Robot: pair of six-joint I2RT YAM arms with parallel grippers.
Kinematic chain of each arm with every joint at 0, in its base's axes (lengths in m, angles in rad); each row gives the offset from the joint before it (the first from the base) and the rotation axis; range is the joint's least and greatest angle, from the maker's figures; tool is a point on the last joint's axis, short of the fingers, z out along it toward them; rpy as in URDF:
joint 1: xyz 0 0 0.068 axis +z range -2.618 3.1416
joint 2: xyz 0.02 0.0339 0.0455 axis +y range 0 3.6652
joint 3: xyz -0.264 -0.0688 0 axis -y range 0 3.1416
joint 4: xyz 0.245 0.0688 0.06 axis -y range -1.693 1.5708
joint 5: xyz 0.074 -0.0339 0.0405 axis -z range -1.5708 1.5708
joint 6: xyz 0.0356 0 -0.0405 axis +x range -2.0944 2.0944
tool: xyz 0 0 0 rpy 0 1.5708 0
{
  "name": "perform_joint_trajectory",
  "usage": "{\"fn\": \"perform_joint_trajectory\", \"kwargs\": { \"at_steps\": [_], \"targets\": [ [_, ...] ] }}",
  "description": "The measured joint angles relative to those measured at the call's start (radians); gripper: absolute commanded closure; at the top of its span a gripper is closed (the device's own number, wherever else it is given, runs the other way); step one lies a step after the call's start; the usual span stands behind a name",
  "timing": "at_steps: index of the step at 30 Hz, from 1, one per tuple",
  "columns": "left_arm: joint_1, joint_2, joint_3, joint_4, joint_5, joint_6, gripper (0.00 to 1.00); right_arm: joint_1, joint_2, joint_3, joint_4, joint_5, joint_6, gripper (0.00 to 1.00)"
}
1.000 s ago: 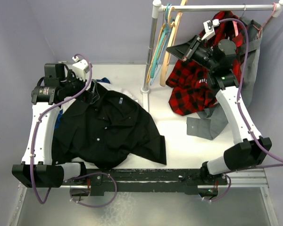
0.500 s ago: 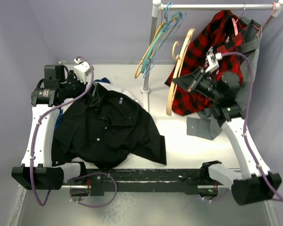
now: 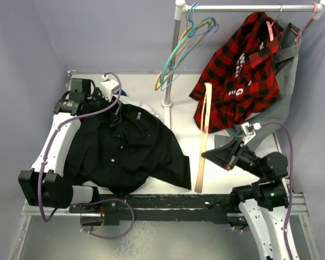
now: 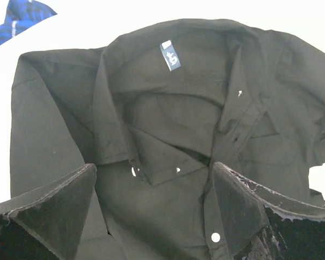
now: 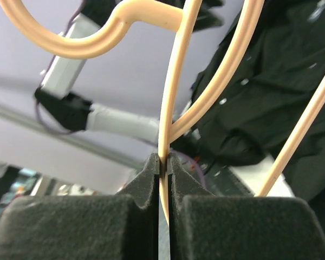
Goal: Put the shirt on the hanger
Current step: Hang the shirt on the hanger.
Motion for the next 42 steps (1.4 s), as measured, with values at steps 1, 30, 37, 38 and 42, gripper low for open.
{"fn": "perform_joint_trajectory", "kwargs": {
  "at_steps": [1,30,37,38,42],
  "targets": [
    [-0.011,0.014,-0.009,0.012,-0.018,0.0,0.12,0.0,-0.038,-0.034,0.02,-0.031,0.047,1.0],
    [-0.076,0.28,-0.097,0.302,-0.239,-0.008,0.78,0.432,0.665,-0.372,1.267,-0.074,0.651,1.0],
    [-0.077,0.27,-0.085,0.287,-0.205,-0.01,0.94,0.435,0.917,-0.38,1.575,-0.02,0.678,1.0],
    [-0.077,0.263,-0.082,0.278,-0.196,-0.01,0.94,0.441,0.964,-0.378,1.603,-0.013,0.69,1.0],
    [-0.078,0.227,-0.05,0.248,-0.18,-0.011,0.94,0.486,1.1,-0.352,1.624,0.021,0.713,1.0]
  ]
}}
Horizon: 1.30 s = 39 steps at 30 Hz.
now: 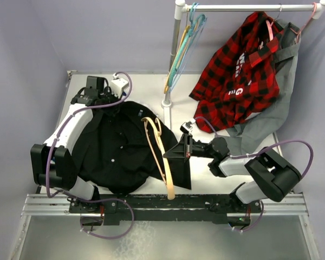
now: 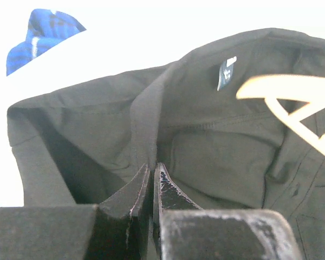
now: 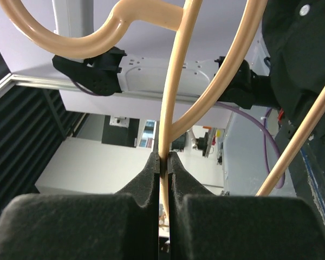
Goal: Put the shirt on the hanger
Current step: Hang the shirt on the hanger.
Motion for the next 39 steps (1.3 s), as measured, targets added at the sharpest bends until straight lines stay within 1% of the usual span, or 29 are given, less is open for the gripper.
{"fn": "perform_joint_trajectory", "kwargs": {
  "at_steps": [4,12,16,20,31,39],
  "targets": [
    [0.0,-0.023,0.041,-0.007,0.003,0.0,0.94,0.049,0.029,0.039,0.016,0.01,0.001,1.0],
    [-0.002,-0.03,0.053,-0.029,0.006,-0.007,0.94,0.085,0.045,0.125,0.062,0.016,-0.002,1.0],
    [-0.004,-0.034,0.06,-0.043,0.007,-0.007,0.94,0.118,0.114,0.172,0.066,0.021,-0.009,1.0],
    [-0.008,-0.036,0.097,-0.069,0.017,-0.007,0.93,0.146,0.178,0.228,0.063,0.031,-0.015,1.0],
    [-0.009,-0.069,0.126,-0.112,0.079,-0.009,0.93,0.15,0.335,0.364,0.064,0.035,-0.039,1.0],
    [-0.009,-0.084,0.126,-0.139,0.104,-0.019,0.93,0.143,0.411,0.469,0.063,0.01,-0.054,1.0]
  ]
}}
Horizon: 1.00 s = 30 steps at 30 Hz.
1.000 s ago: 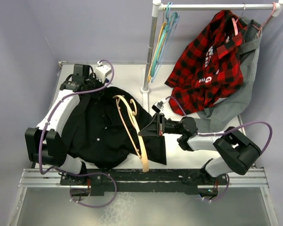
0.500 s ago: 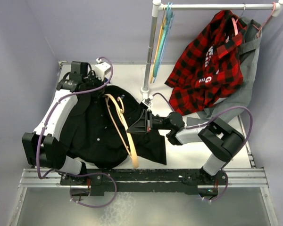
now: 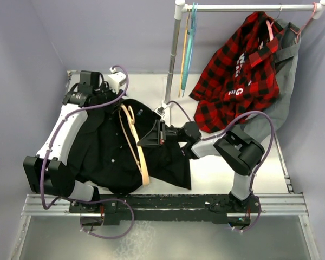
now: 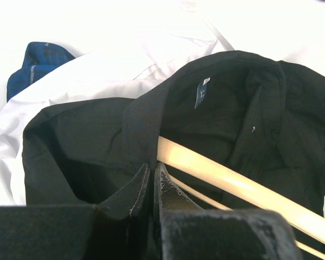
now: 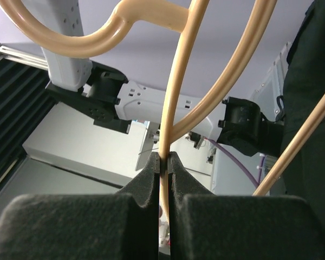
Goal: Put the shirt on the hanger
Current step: Hang the shirt on the hanger.
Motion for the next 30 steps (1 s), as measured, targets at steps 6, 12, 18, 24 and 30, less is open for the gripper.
{"fn": "perform_joint_trajectory", "kwargs": {
  "at_steps": [6,12,18,24,30],
  "targets": [
    [0.0,-0.042,0.0,-0.017,0.003,0.001,0.93,-0.061,0.078,0.034,0.004,-0.038,0.001,1.0],
    [0.0,-0.084,-0.001,-0.027,0.017,0.005,0.93,-0.148,0.203,0.134,0.014,-0.1,0.034,1.0],
    [0.0,-0.105,-0.032,-0.028,0.037,0.025,0.93,-0.168,0.349,0.276,0.022,-0.148,0.08,0.74],
    [0.0,-0.111,-0.089,-0.025,0.043,0.04,0.94,-0.187,0.385,0.307,0.016,-0.178,0.09,0.24],
    [0.0,-0.119,-0.112,-0.019,0.045,0.043,0.94,-0.232,0.377,0.227,0.019,-0.195,0.043,0.09]
  ]
}}
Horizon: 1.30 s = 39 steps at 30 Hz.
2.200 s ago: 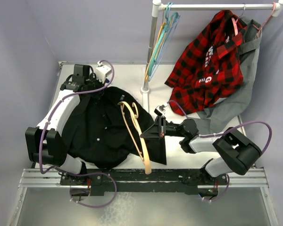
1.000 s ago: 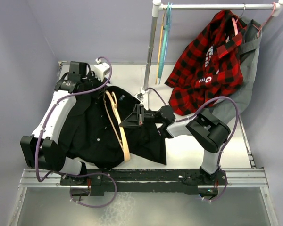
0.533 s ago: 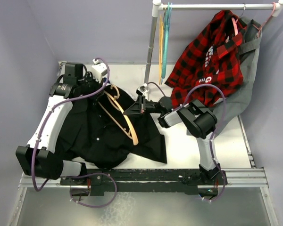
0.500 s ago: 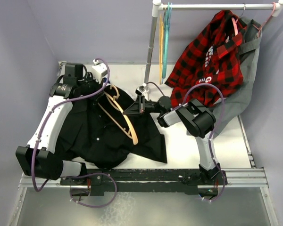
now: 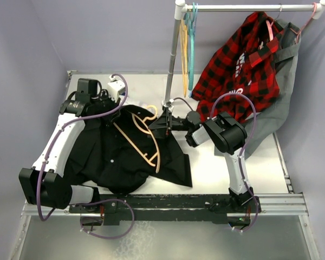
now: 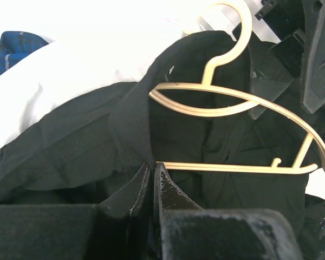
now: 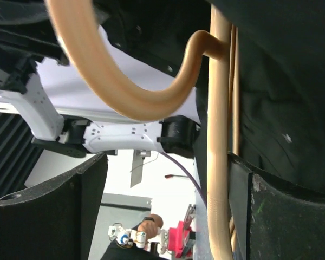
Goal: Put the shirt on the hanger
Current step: Hang the shirt on the hanger.
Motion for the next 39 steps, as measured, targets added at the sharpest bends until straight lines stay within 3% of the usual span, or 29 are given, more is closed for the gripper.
{"fn": "perform_joint_trajectory", "kwargs": {
  "at_steps": [6,12,15,19,21,24,26,33,39],
  "targets": [
    [0.0,-0.005,-0.013,0.02,0.006,0.0,0.94,-0.008,-0.042,-0.123,-0.002,-0.018,-0.083,0.09],
    [0.0,-0.007,-0.036,0.027,0.016,-0.001,0.94,-0.001,-0.092,-0.221,-0.001,-0.015,-0.187,0.39],
    [0.0,-0.008,-0.042,0.03,0.02,-0.002,0.94,0.006,-0.113,-0.247,-0.024,-0.013,-0.267,0.46],
    [0.0,-0.008,-0.047,0.034,0.025,-0.002,0.94,0.037,-0.201,-0.244,-0.297,0.027,-0.485,0.51],
    [0.0,-0.008,-0.047,0.035,0.027,-0.002,0.94,0.066,-0.272,-0.195,-0.577,0.1,-0.668,0.58],
    [0.0,-0.008,-0.047,0.035,0.032,-0.002,0.94,0.103,-0.342,-0.097,-0.851,0.2,-0.864,0.76],
    [0.0,-0.008,-0.047,0.036,0.035,-0.002,0.93,0.117,-0.386,-0.073,-0.938,0.233,-0.943,1.0],
    [0.0,-0.008,-0.047,0.041,0.045,0.0,0.92,0.12,-0.431,-0.058,-1.138,0.323,-1.094,1.0],
    [-0.001,-0.013,-0.047,0.016,0.09,0.058,0.85,0.121,-0.431,0.022,-1.268,0.334,-1.192,1.0]
  ]
}}
